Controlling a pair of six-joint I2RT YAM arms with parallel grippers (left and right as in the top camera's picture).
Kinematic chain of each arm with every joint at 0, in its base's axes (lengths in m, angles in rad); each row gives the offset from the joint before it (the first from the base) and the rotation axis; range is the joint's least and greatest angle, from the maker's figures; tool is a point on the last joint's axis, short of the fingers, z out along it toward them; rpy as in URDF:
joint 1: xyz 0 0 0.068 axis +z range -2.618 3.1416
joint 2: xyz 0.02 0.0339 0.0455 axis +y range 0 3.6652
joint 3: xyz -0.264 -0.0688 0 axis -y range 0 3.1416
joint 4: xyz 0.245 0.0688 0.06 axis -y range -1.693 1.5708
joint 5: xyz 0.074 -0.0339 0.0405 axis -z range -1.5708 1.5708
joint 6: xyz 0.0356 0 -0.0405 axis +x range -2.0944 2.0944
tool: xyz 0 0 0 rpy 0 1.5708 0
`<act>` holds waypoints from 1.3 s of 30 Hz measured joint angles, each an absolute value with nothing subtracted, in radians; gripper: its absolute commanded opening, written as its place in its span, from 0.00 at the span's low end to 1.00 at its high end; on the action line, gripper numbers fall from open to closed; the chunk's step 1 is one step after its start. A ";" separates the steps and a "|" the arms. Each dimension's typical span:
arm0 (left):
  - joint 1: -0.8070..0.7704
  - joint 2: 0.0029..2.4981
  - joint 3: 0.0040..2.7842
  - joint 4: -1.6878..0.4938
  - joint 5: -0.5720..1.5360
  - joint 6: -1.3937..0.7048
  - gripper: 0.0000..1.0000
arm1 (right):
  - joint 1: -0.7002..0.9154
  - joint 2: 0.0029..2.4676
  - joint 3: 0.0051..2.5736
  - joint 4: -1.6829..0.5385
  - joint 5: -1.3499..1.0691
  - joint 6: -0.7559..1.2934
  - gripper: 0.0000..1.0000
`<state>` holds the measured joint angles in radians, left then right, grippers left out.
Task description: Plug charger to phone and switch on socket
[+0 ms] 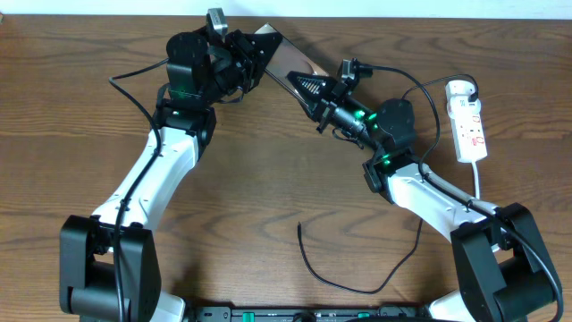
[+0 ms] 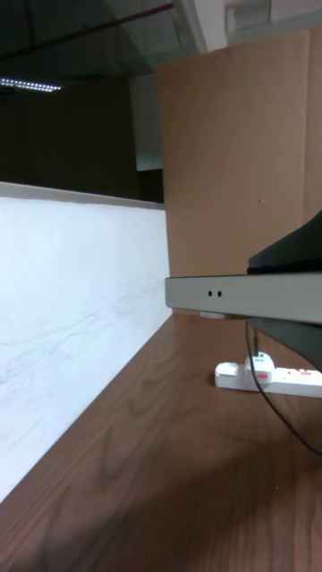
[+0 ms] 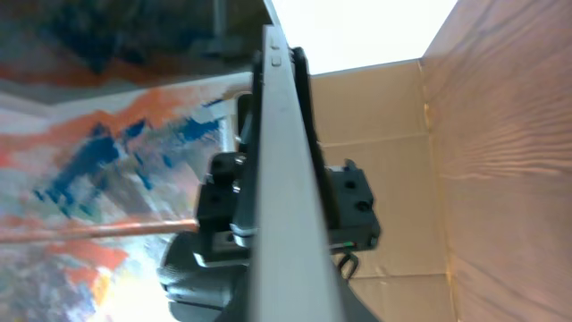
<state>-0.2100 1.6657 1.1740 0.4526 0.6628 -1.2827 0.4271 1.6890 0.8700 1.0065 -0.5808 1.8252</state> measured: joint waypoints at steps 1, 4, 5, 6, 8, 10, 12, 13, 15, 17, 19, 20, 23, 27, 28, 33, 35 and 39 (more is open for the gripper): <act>-0.211 1.666 1.174 0.453 0.663 -1.277 0.07 | 0.428 1.689 0.870 1.003 -0.585 1.823 0.57; -0.212 1.666 1.174 0.461 0.659 -1.275 0.07 | 0.434 1.689 0.870 1.002 -0.603 1.816 0.99; -0.212 1.666 1.174 0.464 0.659 -1.275 0.07 | 0.436 1.689 0.870 1.002 -0.609 1.815 0.99; -0.212 1.666 1.174 0.467 0.659 -1.276 0.08 | 0.438 1.689 0.870 1.002 -0.612 1.814 0.99; -0.210 1.666 1.174 0.469 0.658 -1.275 0.07 | 0.441 1.689 0.870 1.002 -0.616 1.803 0.99; -0.207 1.666 1.174 0.469 0.659 -1.275 0.08 | 0.441 1.689 0.870 1.001 -0.621 1.796 0.99; -0.198 1.666 1.174 0.468 0.659 -1.275 0.08 | 0.441 1.689 0.870 1.001 -0.626 1.789 0.99; -0.189 1.666 1.174 0.464 0.664 -1.276 0.07 | 0.440 1.689 0.870 1.001 -0.629 1.784 0.99; -0.168 1.666 1.174 0.450 0.675 -1.276 0.07 | 0.436 1.689 0.870 1.001 -0.638 1.767 0.99; -0.131 1.666 1.174 0.434 0.702 -1.275 0.07 | 0.425 1.689 0.870 1.000 -0.654 1.730 0.99; -0.088 1.666 1.174 0.428 0.749 -1.275 0.07 | 0.411 1.689 0.870 0.996 -0.672 1.686 0.99; -0.057 1.666 1.174 0.429 0.782 -1.275 0.07 | 0.400 1.689 0.870 0.986 -0.687 1.655 0.99; 0.039 1.666 1.174 0.430 0.902 -1.274 0.08 | 0.371 1.688 0.872 0.895 -0.729 1.559 0.99; 0.159 1.666 1.174 0.431 1.108 -1.255 0.07 | 0.339 1.687 0.875 0.676 -0.771 1.411 0.99; 0.183 1.666 1.174 0.430 1.167 -1.247 0.07 | 0.331 1.687 0.876 0.619 -0.777 1.373 0.99; 0.210 1.666 1.174 0.431 1.405 -1.195 0.07 | 0.299 1.688 0.924 0.285 -0.795 1.177 0.99; 0.200 1.666 1.174 0.432 1.457 -1.180 0.07 | 0.287 1.690 0.976 0.146 -0.793 1.105 0.99; 0.181 1.666 1.174 0.434 1.512 -1.146 0.07 | 0.270 1.690 1.179 -0.305 -0.727 0.889 0.99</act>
<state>0.1814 1.6665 1.1736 0.4335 1.5116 -1.1461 0.2703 1.6897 1.1793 -0.3054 -0.7273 0.8894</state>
